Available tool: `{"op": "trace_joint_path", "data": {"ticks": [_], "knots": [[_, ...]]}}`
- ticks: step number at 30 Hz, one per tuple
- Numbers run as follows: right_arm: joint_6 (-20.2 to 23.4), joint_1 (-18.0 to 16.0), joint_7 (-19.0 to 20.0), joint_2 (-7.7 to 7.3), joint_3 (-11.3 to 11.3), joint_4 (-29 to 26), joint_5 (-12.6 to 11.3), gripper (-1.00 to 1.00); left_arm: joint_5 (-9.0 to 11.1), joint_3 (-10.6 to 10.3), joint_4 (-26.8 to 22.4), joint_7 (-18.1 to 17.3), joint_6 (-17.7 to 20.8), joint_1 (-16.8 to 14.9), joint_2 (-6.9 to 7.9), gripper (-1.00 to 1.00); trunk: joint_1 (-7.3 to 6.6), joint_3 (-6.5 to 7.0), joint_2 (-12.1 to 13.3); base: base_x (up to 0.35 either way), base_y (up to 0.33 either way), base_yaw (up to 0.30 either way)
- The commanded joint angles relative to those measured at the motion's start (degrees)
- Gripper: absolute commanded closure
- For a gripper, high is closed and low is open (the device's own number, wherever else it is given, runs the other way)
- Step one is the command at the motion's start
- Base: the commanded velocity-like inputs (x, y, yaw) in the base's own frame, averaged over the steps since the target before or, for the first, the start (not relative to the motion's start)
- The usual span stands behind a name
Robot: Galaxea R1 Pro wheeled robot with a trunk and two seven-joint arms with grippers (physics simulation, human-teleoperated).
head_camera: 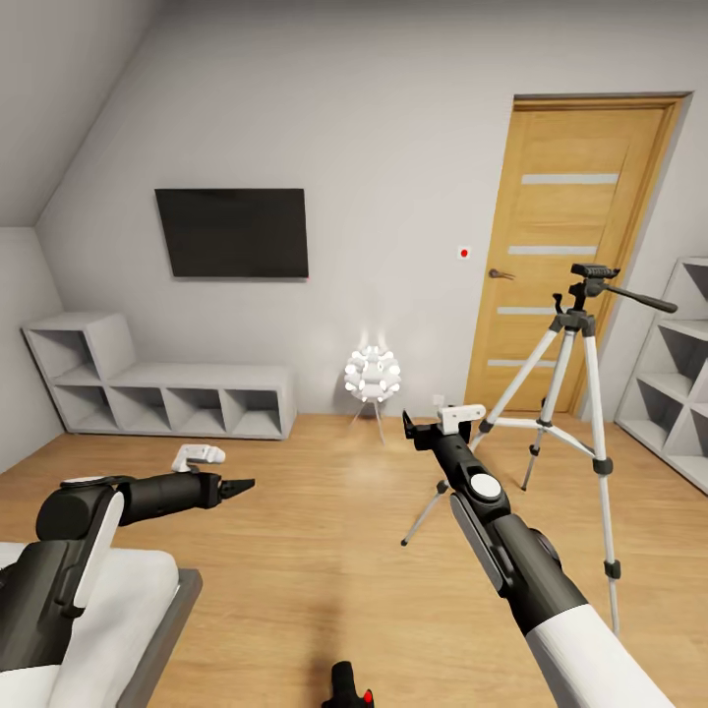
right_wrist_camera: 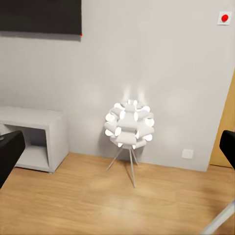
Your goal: Attach the digital camera to the camera tripod in the bedroom.
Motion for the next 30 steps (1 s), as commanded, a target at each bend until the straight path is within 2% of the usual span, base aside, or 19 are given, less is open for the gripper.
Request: {"op": "trace_joint_path", "data": {"ticks": [1, 7, 9, 10, 13, 18, 30], "knots": [[0.24, -0.05, -0.51, -0.08, 0.24, -0.09, -0.6, -1.0, 0.18, -0.33, -0.03, -0.08, 0.45, -0.05, -0.02, -1.0, 0.22, -0.25, -0.45, 0.0, 0.0, 0.0], [0.24, -0.05, -0.49, -0.08, 0.24, -0.09, -0.63, -1.0, 0.12, -4.52, -0.09, -0.06, 0.59, -0.05, -0.15, -1.0, 1.54, -1.33, -2.86, 0.0, 0.0, 0.0], [0.26, -0.05, -0.49, -0.08, 0.26, -0.09, -0.62, -1.0, 0.09, -6.3, -0.11, -0.03, 0.63, -0.05, -0.19, -1.0, 1.98, -1.68, -3.66, 0.0, 0.0, 0.0], [0.26, -0.05, -0.5, -0.08, 0.28, -0.09, -0.62, -1.0, 0.06, -7.93, -0.15, -0.02, 0.62, -0.05, -0.16, -1.0, 2.2, -1.86, -4.06, 0.0, -0.042, 0.0], [0.27, -0.05, -0.5, -0.08, 0.29, -0.09, -0.62, -1.0, 0.03, -9.53, -0.2, -0.01, 0.62, -0.05, -0.11, -1.0, 2.86, -2.4, -5.27, 0.0, -0.113, 0.0], [0.31, -0.05, -0.51, -0.08, 0.3, -0.09, -0.63, -1.0, 0.01, -10.66, -0.25, 0.0, 0.67, -0.05, -0.04, -1.0, 3.96, -3.3, -7.27, 0.0, -0.223, 0.0], [0.33, -0.05, -0.51, -0.08, 0.3, -0.09, -0.65, -1.0, 0.0, -10.69, -0.31, 0.01, 0.64, -0.05, 0.1, -1.0, 6.59, -5.46, -12.08, 0.0, -0.083, 0.008]]}}
